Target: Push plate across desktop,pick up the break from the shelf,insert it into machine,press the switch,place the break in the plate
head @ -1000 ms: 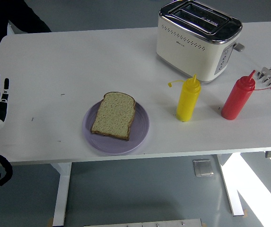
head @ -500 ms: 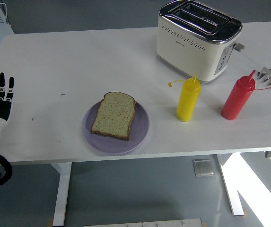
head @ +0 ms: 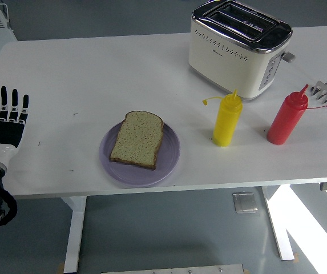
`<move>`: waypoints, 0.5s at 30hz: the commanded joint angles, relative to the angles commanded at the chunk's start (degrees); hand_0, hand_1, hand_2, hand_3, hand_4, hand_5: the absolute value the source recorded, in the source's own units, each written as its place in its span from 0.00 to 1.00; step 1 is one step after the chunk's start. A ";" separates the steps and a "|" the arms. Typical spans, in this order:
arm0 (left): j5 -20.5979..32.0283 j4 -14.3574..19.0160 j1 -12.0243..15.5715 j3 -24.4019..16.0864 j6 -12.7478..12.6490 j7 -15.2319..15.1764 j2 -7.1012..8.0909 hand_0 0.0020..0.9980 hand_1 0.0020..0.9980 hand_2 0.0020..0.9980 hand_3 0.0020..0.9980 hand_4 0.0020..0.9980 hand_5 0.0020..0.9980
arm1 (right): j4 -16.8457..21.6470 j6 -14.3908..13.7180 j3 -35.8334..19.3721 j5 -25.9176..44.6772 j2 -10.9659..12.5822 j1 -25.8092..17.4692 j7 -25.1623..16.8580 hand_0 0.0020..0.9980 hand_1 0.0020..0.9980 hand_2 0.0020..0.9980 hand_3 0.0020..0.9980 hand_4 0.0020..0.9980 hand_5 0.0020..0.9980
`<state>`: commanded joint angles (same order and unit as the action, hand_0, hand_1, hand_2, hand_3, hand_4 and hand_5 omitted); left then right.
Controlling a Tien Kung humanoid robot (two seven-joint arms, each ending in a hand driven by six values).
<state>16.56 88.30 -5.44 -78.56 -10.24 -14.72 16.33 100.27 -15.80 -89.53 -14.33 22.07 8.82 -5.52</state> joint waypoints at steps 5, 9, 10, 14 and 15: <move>0.52 0.11 0.05 -0.03 0.33 0.51 -0.01 0.77 0.71 0.66 0.64 0.61 1.00 | -0.07 -0.02 -0.61 0.75 -0.01 -0.15 -0.09 0.78 0.73 0.71 0.68 0.76 0.51; 0.99 0.24 0.18 -0.12 0.58 0.80 -0.05 0.77 0.71 0.66 0.64 0.61 1.00 | -0.38 0.11 -0.73 1.28 -0.11 -0.18 0.00 0.78 0.73 0.71 0.68 0.76 0.51; 1.08 0.27 0.20 -0.12 0.62 0.84 -0.05 0.77 0.71 0.66 0.64 0.62 1.00 | -0.52 0.14 -0.72 1.41 -0.13 -0.23 -0.01 0.78 0.73 0.72 0.69 0.77 0.53; 1.32 0.32 0.27 -0.12 0.71 0.92 -0.06 0.77 0.71 0.66 0.64 0.62 1.00 | -1.02 0.12 -0.71 1.87 -0.13 -0.38 -0.08 0.78 0.73 0.72 0.69 0.77 0.53; 1.37 0.33 0.29 -0.10 0.72 0.93 -0.06 0.77 0.70 0.66 0.64 0.62 1.00 | -1.13 0.10 -0.70 1.97 -0.12 -0.40 -0.12 0.79 0.73 0.72 0.69 0.78 0.55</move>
<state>17.92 88.63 -5.15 -78.66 -9.52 -13.79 16.27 99.14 -15.70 -90.23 -12.36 21.94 8.41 -5.64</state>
